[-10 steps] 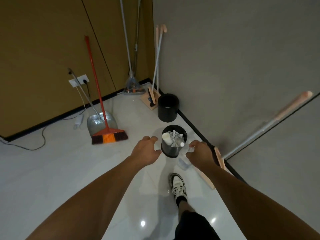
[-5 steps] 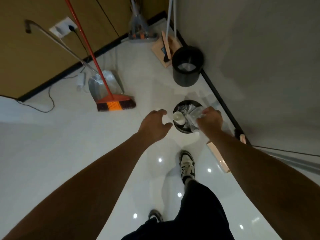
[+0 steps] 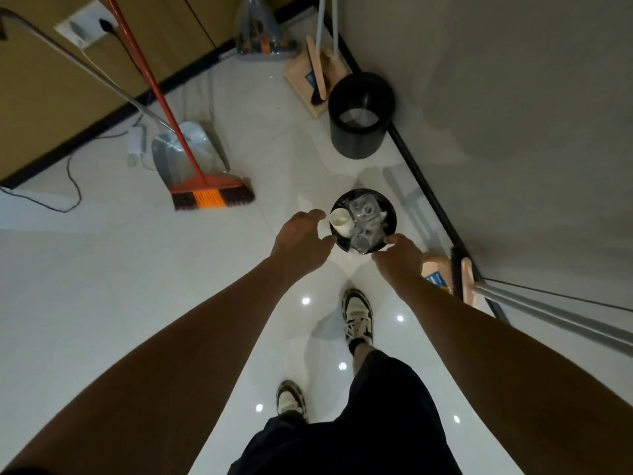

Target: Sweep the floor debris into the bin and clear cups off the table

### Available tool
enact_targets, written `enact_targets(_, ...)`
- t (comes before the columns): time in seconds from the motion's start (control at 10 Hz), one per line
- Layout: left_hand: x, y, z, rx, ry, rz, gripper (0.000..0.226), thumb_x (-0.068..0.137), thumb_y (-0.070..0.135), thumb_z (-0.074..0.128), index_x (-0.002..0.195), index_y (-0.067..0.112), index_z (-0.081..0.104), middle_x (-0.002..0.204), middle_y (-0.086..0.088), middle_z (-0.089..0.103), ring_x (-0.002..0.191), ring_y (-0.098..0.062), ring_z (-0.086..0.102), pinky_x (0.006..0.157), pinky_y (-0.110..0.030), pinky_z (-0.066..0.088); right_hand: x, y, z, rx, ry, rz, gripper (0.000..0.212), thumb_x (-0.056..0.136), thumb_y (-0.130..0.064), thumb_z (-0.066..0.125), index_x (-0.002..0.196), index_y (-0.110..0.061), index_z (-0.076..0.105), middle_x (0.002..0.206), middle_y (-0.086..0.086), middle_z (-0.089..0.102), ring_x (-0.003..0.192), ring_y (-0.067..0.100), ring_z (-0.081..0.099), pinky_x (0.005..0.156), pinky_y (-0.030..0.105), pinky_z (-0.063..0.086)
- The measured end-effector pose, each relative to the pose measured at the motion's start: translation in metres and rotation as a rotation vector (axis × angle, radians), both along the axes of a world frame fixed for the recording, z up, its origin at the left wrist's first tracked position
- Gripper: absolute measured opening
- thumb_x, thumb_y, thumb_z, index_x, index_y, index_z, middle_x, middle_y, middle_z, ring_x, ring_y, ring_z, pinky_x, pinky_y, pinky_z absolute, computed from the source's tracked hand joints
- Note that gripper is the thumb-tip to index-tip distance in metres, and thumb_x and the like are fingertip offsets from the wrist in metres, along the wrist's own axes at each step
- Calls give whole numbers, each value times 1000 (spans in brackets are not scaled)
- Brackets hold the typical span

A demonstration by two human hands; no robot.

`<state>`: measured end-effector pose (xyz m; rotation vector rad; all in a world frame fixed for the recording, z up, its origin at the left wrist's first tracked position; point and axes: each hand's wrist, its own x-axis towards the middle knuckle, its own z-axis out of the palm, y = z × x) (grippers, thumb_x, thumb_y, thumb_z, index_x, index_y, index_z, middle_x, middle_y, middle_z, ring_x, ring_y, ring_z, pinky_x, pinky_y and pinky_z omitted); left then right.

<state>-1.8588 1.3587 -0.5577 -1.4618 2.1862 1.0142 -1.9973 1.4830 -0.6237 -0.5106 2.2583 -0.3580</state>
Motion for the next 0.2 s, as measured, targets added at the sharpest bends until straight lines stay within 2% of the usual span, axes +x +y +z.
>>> enact_targets(0.1,7,-4,12,-40,52,-9,55,92,38,64,142,22,48,138,-7,54,122,-24,53,87,-26,35,8,-1,15,-63,27,44,23,89,-19,65,109,-8,66,101,9,72,94,24,67,74,28,47)
enact_targets(0.2,18,-3,28,-77,82,-37,55,92,37,65,141,20,49,135,-9,56,119,-26,55,87,-26,39,19,-3,33,-109,41,41,29,88,-19,63,115,-10,65,105,8,70,95,25,65,72,25,40)
